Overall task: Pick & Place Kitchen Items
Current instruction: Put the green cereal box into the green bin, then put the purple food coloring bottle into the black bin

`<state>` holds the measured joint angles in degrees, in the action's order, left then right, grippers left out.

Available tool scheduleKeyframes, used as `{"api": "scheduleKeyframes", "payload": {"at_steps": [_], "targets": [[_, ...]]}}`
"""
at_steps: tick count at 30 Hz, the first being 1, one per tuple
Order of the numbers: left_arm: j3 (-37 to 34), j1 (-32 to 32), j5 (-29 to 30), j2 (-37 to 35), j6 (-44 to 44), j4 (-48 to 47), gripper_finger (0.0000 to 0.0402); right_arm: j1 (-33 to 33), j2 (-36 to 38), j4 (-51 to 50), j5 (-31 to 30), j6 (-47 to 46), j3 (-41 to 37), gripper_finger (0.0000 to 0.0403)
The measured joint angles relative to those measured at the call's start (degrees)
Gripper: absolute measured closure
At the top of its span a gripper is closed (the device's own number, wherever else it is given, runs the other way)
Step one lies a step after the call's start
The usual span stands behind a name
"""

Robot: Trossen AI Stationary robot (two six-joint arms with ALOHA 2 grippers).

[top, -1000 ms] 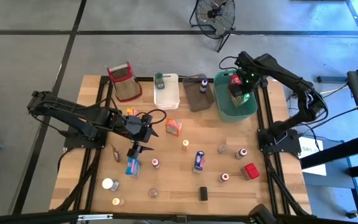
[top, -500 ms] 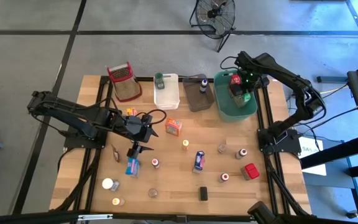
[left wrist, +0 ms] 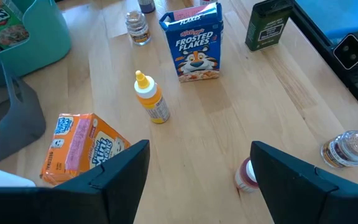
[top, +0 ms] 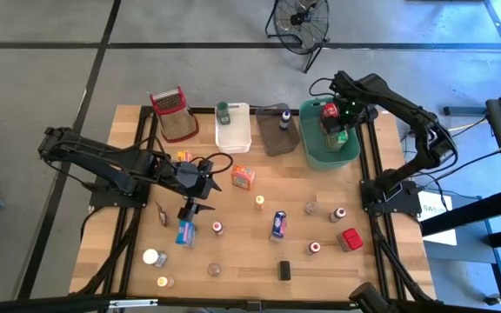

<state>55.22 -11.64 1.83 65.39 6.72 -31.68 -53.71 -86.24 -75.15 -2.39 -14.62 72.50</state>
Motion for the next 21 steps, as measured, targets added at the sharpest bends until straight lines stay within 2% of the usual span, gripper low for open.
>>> {"api": "scheduleKeyframes", "payload": {"at_steps": [6,14,21], "targets": [[0.0,0.0,0.0,0.0,0.0,0.0,0.0127,0.1,3.3,-3.0,1.6,-3.1,5.2,0.0185],[0.0,0.0,0.0,0.0,-0.5,0.0,0.0127,1.1,10.7,-6.5,14.4,-4.3,11.4,0.0185],[0.0,0.0,0.0,0.0,-2.0,-0.7,0.0127,7.4,18.1,-13.6,19.2,-2.3,11.5,0.0185]]}}
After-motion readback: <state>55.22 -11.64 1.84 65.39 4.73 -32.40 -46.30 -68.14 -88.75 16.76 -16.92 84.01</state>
